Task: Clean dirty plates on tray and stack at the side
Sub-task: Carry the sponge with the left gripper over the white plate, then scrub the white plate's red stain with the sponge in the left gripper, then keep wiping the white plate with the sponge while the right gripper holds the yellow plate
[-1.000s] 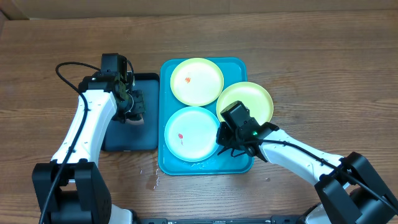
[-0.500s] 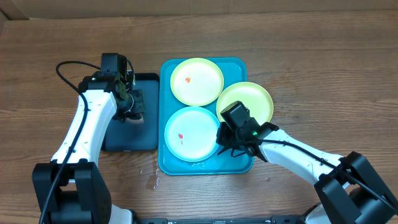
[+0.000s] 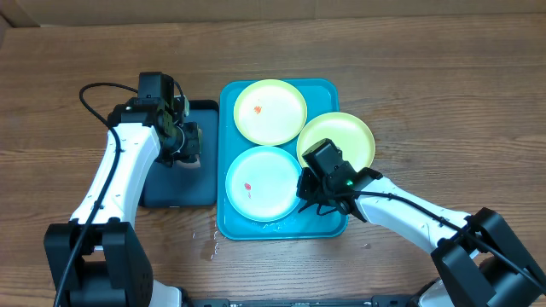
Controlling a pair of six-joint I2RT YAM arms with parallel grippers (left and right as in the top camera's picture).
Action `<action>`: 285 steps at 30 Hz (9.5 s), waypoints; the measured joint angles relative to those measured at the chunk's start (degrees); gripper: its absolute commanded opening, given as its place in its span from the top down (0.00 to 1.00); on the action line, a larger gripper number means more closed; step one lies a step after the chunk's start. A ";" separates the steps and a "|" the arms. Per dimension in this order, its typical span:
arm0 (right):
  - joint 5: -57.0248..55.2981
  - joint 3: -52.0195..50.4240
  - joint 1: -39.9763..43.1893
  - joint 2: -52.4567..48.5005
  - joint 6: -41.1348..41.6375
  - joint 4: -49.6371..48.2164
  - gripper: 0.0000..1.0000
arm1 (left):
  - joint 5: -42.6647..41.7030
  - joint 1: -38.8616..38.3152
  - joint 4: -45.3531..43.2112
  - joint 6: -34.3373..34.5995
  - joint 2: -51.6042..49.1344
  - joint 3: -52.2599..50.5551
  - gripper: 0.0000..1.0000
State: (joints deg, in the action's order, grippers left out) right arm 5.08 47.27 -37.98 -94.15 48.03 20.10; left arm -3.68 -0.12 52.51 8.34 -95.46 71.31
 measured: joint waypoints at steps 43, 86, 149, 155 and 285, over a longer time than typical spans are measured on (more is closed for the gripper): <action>1.29 -0.15 0.00 -0.85 1.86 -1.36 0.68 | -0.39 -1.36 -1.29 -1.33 0.00 0.00 0.96; -0.02 -0.24 0.00 -0.85 1.51 -1.55 0.80 | -0.42 -11.87 -1.55 0.74 3.10 0.00 0.96; 0.04 -0.24 -0.04 -0.85 1.40 -2.40 0.96 | -0.07 -19.78 -4.76 9.09 0.28 -9.94 0.96; 0.04 -0.24 -0.04 -0.85 1.40 -2.38 0.96 | 0.13 -19.78 -6.60 9.09 0.28 -11.15 0.96; 0.94 -0.37 0.04 -0.85 1.46 -2.69 0.96 | -5.07 -20.92 -13.38 12.66 4.52 -17.70 0.96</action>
State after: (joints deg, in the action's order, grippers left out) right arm 6.02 46.89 -37.93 -95.00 49.50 17.41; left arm -8.75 -21.04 39.13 20.99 -90.94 53.60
